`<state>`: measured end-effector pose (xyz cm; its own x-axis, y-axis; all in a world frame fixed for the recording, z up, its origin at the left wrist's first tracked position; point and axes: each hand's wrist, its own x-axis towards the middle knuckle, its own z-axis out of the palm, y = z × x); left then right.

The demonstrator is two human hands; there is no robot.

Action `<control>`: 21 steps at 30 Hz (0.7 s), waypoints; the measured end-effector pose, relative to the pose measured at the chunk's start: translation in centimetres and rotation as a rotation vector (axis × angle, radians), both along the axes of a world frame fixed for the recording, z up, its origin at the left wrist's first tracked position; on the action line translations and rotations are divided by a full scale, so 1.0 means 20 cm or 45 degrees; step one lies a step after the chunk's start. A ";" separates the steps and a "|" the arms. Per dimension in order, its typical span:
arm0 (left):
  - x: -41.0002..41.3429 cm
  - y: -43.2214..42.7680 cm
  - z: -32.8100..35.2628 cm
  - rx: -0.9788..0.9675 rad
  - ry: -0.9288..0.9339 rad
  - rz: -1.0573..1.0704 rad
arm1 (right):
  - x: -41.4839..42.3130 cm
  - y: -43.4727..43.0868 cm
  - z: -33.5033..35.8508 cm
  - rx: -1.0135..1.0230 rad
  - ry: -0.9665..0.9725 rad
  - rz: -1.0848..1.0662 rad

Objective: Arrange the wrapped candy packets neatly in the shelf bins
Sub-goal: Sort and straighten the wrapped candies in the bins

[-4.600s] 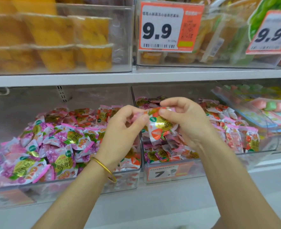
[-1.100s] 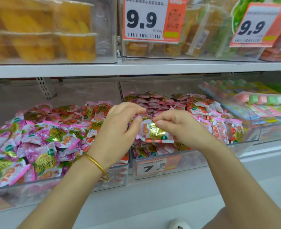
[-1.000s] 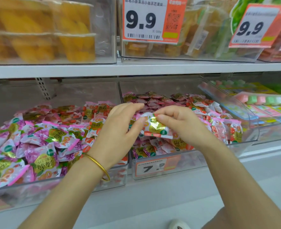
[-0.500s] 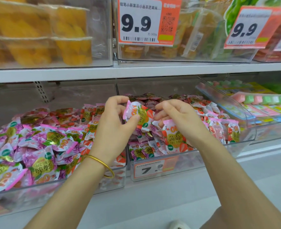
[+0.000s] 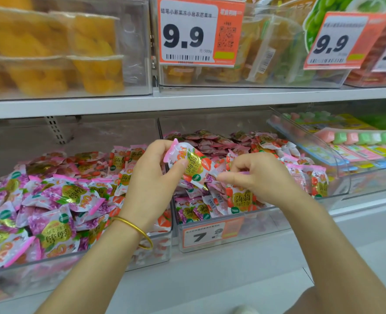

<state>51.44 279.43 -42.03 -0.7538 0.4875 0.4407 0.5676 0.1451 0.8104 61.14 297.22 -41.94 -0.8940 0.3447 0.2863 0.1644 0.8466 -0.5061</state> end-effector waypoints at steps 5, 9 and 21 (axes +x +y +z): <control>-0.01 -0.01 0.01 0.030 -0.044 -0.008 | 0.04 0.00 0.06 -0.401 0.049 0.147; 0.00 -0.02 0.02 0.116 -0.136 -0.031 | -0.01 -0.06 0.12 -0.812 0.515 0.185; -0.07 -0.23 0.09 0.081 -0.316 -0.337 | -0.31 -0.41 0.11 -0.507 0.528 0.166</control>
<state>49.98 274.88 -40.14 -0.6929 0.6575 0.2959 0.3640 -0.0353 0.9307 54.94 289.03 -39.71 -0.7772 0.3921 0.4922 -0.2080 0.5781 -0.7890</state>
